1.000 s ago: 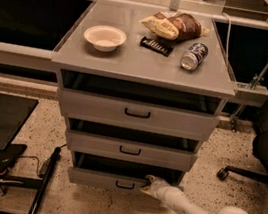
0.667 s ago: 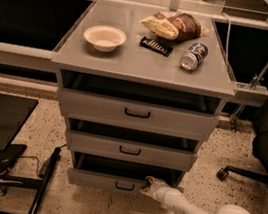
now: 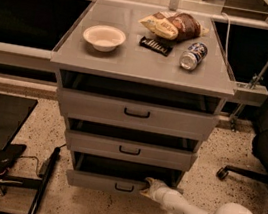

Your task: Open bottom drawer

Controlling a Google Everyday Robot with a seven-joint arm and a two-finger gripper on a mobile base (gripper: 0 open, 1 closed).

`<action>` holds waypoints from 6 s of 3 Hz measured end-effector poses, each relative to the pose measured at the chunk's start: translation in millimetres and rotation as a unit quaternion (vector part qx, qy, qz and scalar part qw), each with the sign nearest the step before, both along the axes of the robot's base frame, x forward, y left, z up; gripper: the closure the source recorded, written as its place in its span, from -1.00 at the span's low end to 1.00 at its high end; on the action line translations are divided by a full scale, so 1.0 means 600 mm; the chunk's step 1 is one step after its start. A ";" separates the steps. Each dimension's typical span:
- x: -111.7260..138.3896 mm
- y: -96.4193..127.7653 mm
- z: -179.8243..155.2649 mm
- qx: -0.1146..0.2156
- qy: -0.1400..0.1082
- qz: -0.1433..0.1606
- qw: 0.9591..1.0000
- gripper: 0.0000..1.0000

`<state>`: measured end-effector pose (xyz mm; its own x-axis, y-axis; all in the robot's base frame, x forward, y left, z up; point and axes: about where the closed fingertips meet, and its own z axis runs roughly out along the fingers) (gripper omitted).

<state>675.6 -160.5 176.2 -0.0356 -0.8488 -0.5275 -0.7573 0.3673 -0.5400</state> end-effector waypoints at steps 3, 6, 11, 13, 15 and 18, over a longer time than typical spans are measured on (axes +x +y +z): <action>-0.035 -0.001 -0.011 -0.015 0.001 0.005 1.000 1.00; -0.059 0.004 -0.008 -0.017 -0.004 -0.001 1.000 1.00; -0.121 0.009 -0.002 -0.022 -0.011 -0.015 1.000 1.00; -0.147 0.011 -0.005 -0.017 -0.002 -0.025 1.000 1.00; -0.178 0.012 -0.004 -0.020 -0.004 -0.033 0.999 1.00; -0.219 0.019 -0.008 -0.016 -0.001 -0.045 0.999 1.00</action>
Offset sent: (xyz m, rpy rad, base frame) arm -0.4739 -0.0338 -0.1687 -0.2304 -0.2194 -0.2757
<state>544.0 -149.2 171.5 -0.1116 -0.8588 -0.4999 -0.7207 0.4163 -0.5544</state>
